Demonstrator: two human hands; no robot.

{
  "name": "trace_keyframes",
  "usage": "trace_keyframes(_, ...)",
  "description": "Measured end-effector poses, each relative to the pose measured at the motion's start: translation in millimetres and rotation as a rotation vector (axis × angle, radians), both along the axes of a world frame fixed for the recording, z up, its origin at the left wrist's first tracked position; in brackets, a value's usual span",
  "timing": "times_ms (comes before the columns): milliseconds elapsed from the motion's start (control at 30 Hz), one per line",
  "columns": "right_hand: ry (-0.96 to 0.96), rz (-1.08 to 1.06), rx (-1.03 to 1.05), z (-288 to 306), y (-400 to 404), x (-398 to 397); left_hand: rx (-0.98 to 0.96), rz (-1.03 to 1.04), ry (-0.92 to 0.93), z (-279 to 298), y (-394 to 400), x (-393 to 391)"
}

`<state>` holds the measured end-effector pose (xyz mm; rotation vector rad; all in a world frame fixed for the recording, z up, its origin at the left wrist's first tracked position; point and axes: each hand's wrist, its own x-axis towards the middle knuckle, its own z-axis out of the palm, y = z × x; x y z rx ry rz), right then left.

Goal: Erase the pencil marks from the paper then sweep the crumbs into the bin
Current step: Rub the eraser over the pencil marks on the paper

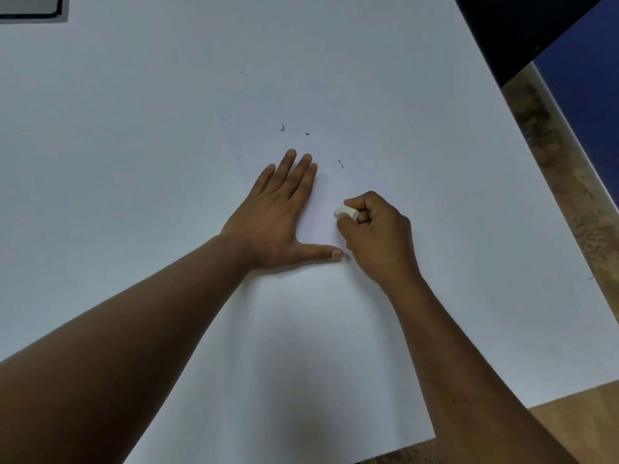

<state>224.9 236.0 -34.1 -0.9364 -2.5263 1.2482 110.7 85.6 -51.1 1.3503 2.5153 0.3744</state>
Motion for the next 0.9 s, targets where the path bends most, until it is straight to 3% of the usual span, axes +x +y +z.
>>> trace_keyframes(200, -0.007, 0.085, 0.105, 3.8, -17.5, -13.0, -0.091, -0.032, 0.056, -4.8, 1.4, -2.4)
trace_keyframes(400, -0.004, 0.155, 0.277, 2.3, -39.7, -29.0, -0.019, -0.039, 0.113, -12.8, -1.0, -2.8)
trace_keyframes(667, -0.100, -0.134, 0.354, 4.4, 14.9, -3.4, -0.134, -0.009, 0.077, -3.2, 3.0, -0.9)
trace_keyframes(900, -0.025, -0.150, 0.266, 1.9, 5.0, -4.6, -0.124, -0.008, 0.090, -3.4, 3.1, -1.2)
